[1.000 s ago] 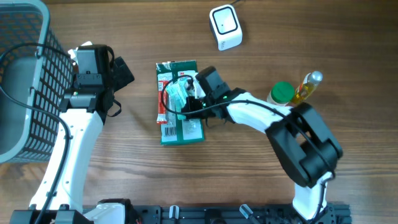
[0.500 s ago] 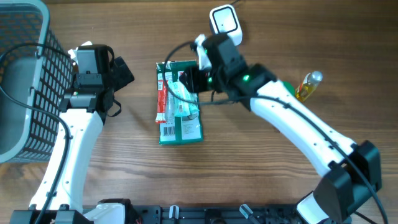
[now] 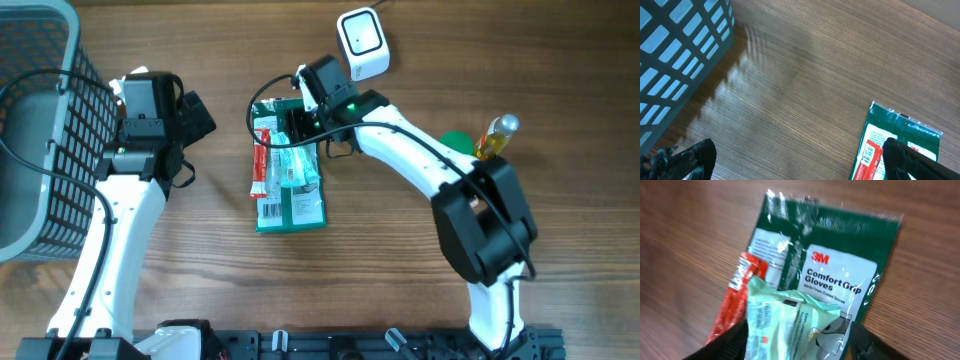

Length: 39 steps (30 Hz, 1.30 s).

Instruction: Scan the item barcode

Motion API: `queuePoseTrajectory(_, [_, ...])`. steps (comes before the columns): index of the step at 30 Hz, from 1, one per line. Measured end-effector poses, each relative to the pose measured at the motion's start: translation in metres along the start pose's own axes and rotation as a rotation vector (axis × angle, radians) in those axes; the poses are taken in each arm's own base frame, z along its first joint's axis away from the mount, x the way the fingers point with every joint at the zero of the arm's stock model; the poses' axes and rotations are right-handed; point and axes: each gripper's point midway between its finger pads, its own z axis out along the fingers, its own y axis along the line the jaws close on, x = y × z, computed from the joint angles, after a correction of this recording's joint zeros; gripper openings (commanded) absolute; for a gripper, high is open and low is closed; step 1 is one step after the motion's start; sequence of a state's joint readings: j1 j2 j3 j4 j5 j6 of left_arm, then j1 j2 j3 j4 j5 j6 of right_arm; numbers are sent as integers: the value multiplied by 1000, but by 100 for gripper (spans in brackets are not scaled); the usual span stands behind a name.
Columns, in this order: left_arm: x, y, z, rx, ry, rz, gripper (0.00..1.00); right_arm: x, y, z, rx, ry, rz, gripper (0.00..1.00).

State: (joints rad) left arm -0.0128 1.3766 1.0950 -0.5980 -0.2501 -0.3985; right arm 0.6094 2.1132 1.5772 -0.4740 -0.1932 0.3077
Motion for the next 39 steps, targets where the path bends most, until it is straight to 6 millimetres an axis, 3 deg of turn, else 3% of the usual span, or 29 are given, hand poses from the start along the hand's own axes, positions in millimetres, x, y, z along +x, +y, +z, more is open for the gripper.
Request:
queuePoseTrajectory(7, [0,0,0,0,0,0,100,19,5,8,-50,77,79,50])
queuePoseTrajectory(9, [0,0,0,0,0,0,100,25,3,11,-48,84,91,25])
queuePoseTrajectory(13, [0,0,0,0,0,0,100,24,5,12,-54,78,114,4])
queuePoseTrajectory(17, [0,0,0,0,0,0,100,23,6,8,-60,73,139,4])
queuePoseTrajectory(19, [0,0,0,0,0,0,100,12,14,-15,-76,37,151,4])
queuePoseTrajectory(22, [0,0,0,0,0,0,100,-19,36,-75,-131,-78,230,4])
queuePoseTrajectory(23, [0,0,0,0,0,0,100,-20,37,-80,-135,-81,266,4])
queuePoseTrajectory(29, [0,0,0,0,-1,0,100,27,24,-78,-30,110,687,4])
queuePoseTrajectory(36, [0,0,0,0,0,0,100,59,72,-72,-13,196,872,4])
queuePoseTrajectory(39, [0,0,0,0,0,0,99,63,79,-72,-10,204,900,4])
